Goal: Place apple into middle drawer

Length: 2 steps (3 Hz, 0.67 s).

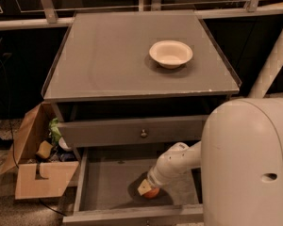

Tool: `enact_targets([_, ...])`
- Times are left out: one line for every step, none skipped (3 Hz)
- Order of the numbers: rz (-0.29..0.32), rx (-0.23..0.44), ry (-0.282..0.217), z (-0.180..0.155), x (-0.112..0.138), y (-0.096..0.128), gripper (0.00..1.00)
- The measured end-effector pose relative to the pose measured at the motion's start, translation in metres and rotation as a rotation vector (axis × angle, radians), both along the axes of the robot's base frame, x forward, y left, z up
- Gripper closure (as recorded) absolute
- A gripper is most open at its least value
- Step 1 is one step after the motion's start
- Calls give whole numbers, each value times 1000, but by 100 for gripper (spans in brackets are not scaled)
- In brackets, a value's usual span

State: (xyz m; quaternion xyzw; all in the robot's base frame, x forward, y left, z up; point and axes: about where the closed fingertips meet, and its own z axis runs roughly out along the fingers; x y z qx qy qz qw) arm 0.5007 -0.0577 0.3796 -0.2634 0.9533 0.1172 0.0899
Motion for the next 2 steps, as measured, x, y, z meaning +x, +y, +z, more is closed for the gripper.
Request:
enact_targets([-17, 4, 14, -8, -4, -2, 100])
enact_targets([-17, 4, 14, -8, -4, -2, 81])
